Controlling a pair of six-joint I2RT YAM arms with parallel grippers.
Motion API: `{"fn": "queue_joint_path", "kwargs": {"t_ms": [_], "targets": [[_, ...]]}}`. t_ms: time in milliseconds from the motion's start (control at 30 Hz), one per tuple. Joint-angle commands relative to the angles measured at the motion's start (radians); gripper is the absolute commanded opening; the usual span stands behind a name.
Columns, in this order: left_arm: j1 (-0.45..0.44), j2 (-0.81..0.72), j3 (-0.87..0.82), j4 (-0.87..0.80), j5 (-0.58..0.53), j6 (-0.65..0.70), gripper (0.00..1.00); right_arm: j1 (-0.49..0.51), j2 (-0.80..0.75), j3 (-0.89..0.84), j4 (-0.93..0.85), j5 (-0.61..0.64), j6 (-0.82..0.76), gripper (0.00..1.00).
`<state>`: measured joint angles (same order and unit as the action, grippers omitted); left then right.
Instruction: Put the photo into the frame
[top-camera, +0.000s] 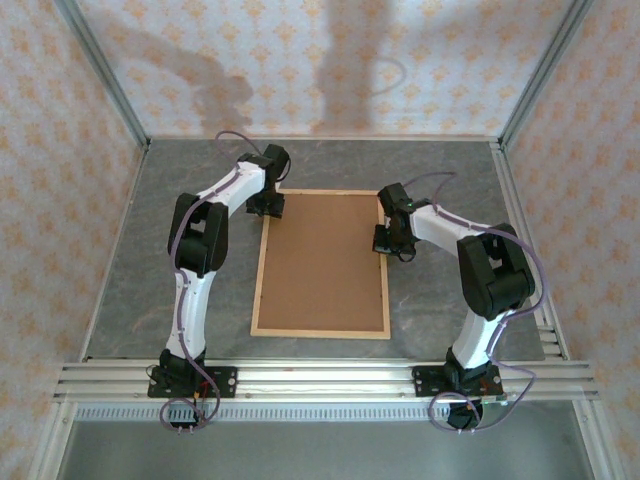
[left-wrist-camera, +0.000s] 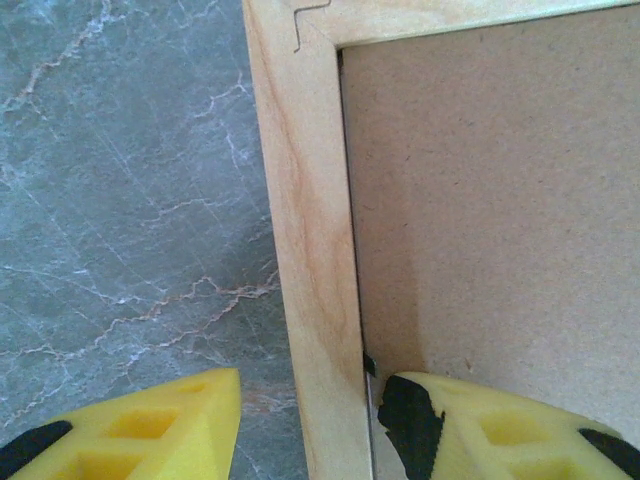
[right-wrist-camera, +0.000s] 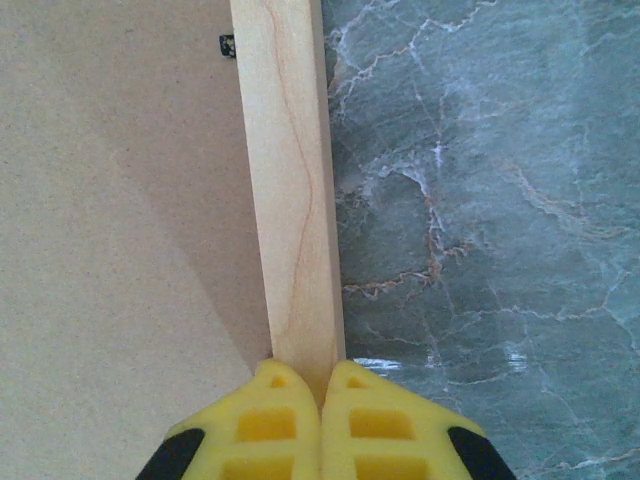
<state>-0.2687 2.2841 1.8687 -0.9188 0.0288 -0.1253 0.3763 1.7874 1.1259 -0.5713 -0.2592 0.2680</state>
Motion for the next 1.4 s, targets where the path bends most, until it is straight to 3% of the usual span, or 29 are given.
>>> {"fn": "queue_joint_path", "kwargs": {"t_ms": [0, 400, 633, 867, 1367], "targets": [[-0.028, 0.000, -0.061, -0.011, 0.061, -0.021, 0.51, 0.006, 0.054, -0.025, -0.024, -0.017, -0.009, 0.00], [0.041, -0.284, -0.273, 0.244, 0.040, -0.165, 0.66, 0.005, 0.060, -0.013, -0.033, -0.003, -0.013, 0.00], [0.078, -0.453, -0.556, 0.384, 0.212, -0.281, 0.74, -0.014, 0.058, 0.013, -0.018, -0.009, -0.004, 0.00], [0.072, -0.508, -0.770, 0.477, 0.375, -0.324, 0.75, -0.026, 0.079, 0.072, -0.010, -0.014, -0.001, 0.00], [-0.060, -0.688, -1.009, 0.576, 0.558, -0.344, 0.68, -0.029, 0.241, 0.342, -0.049, -0.017, -0.018, 0.01]]}}
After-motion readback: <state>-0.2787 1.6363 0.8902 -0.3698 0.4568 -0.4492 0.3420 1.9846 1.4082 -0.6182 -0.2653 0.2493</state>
